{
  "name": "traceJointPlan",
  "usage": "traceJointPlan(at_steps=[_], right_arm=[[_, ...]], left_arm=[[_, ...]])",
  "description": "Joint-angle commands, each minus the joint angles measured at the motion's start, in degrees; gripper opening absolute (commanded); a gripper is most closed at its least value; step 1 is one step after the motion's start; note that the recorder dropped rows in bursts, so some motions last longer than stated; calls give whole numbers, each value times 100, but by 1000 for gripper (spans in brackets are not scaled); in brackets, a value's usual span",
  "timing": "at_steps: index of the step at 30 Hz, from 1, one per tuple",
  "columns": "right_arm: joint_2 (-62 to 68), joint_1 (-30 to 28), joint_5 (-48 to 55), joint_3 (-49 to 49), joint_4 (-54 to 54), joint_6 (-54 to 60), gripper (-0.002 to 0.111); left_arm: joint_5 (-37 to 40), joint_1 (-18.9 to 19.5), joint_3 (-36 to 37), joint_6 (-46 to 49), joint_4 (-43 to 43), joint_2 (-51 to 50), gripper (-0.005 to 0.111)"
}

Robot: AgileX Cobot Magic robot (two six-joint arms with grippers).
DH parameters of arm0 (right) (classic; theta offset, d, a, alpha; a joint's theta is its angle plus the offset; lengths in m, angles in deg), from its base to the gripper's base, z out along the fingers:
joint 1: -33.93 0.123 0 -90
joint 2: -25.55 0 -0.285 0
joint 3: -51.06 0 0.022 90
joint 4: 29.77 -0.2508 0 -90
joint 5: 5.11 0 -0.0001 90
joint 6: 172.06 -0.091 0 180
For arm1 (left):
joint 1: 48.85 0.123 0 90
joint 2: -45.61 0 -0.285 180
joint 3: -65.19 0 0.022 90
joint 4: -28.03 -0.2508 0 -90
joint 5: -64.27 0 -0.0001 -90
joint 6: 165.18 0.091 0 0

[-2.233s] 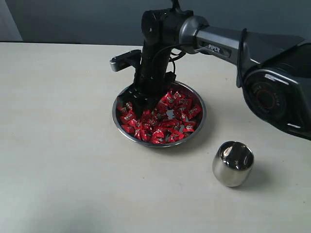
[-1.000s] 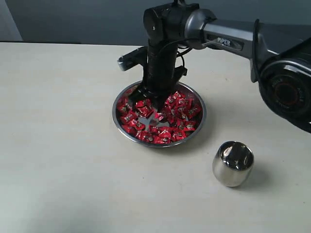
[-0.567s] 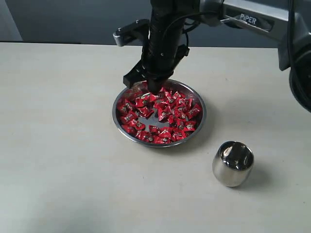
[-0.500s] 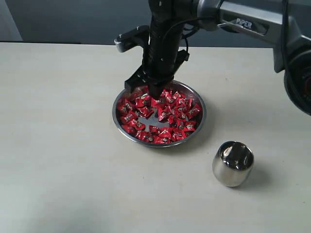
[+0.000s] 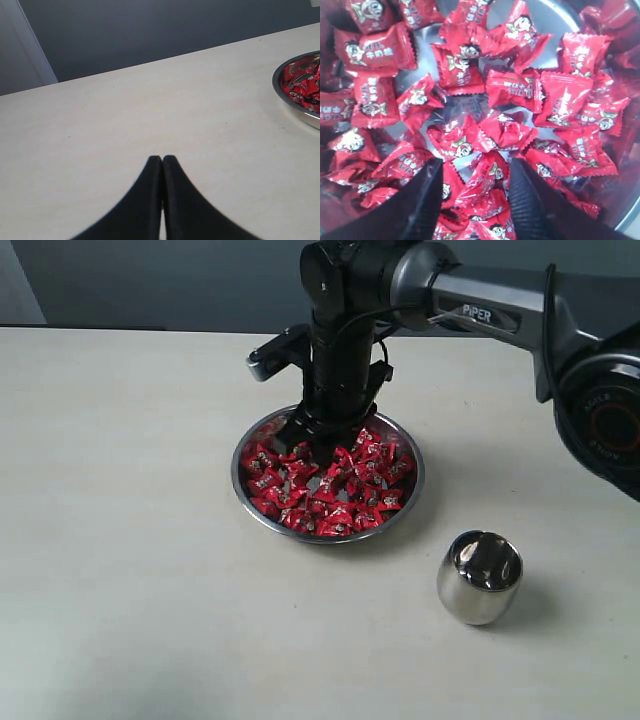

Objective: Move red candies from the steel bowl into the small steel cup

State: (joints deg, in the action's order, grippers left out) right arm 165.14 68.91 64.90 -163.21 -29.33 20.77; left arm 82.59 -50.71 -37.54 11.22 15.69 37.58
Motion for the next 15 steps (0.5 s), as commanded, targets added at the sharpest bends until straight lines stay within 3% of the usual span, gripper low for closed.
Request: traceJointPlan(at_steps=[1,15], right_arm=[[-16,-27,-5,-2,53,33,43],[411,-27,-5,53,-505,-101,43]], left_arm=[[-39,-2,-6,-31,-7,25,0],[-39,-2,-6,-31,-7,25,0]])
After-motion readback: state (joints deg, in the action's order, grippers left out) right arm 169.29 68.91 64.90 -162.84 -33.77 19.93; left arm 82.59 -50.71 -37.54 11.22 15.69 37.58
